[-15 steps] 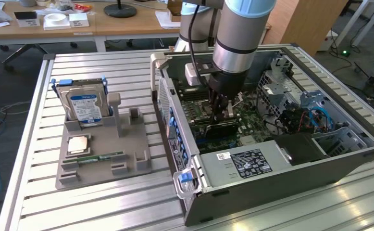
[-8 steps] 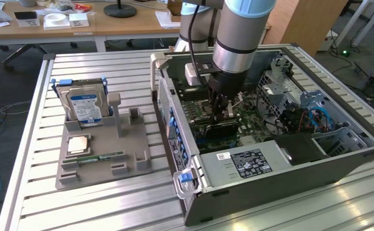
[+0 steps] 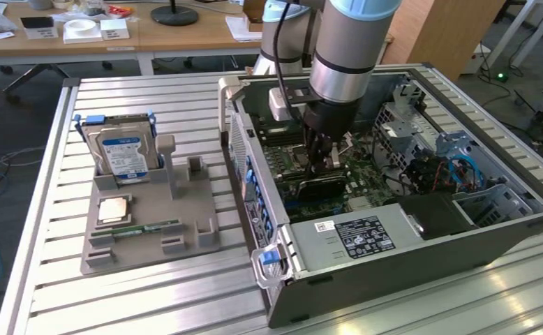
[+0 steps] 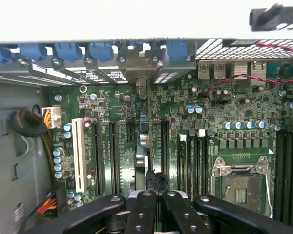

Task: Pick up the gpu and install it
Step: 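Press down on the gpu until it lock into place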

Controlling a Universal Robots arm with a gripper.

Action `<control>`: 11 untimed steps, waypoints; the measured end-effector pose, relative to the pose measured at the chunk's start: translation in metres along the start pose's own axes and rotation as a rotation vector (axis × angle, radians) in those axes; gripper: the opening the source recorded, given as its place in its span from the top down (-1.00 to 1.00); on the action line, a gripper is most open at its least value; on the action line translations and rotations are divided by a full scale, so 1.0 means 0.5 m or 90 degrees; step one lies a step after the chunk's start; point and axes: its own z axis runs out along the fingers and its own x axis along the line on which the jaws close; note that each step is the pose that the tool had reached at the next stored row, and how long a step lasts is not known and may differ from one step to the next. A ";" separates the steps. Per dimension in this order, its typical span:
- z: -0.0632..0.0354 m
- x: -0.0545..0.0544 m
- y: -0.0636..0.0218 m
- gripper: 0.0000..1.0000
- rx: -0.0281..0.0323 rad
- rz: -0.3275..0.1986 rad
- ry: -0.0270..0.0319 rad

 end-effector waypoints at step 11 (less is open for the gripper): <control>-0.087 -0.002 -0.002 0.79 0.0000 0.000 0.0017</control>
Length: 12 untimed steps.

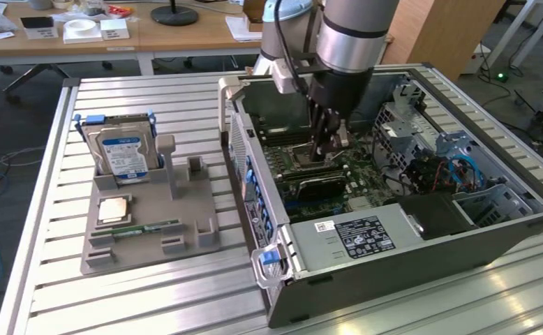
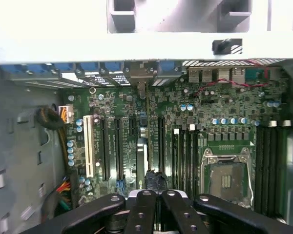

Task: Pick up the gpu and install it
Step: 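Press down on the gpu until it lock into place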

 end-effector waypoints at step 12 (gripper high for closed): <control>-0.018 -0.001 -0.014 0.79 -0.0003 0.000 -0.0001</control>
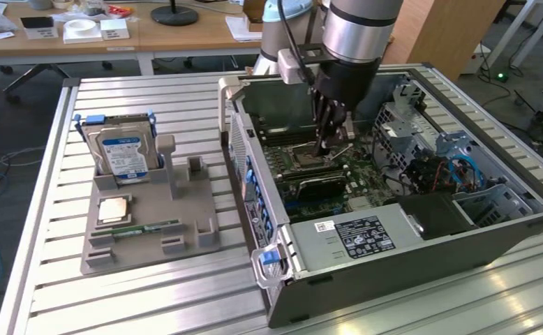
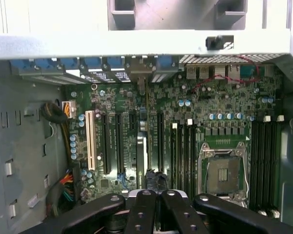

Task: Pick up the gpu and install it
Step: 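Press down on the gpu until it lock into place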

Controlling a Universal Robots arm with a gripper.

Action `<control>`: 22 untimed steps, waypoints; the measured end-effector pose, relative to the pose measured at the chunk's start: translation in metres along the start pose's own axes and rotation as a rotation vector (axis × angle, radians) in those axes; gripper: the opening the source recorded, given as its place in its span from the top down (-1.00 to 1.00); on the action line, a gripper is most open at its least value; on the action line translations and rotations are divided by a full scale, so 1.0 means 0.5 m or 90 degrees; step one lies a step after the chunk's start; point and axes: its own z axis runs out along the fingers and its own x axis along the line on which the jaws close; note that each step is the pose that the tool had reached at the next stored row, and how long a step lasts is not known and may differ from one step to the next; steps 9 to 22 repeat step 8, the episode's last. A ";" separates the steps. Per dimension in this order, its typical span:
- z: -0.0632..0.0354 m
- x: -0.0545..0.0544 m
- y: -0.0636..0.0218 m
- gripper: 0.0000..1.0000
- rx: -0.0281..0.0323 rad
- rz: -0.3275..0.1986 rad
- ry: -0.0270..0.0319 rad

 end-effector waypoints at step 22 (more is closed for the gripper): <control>0.000 0.000 -0.003 0.79 -0.0001 0.000 0.0000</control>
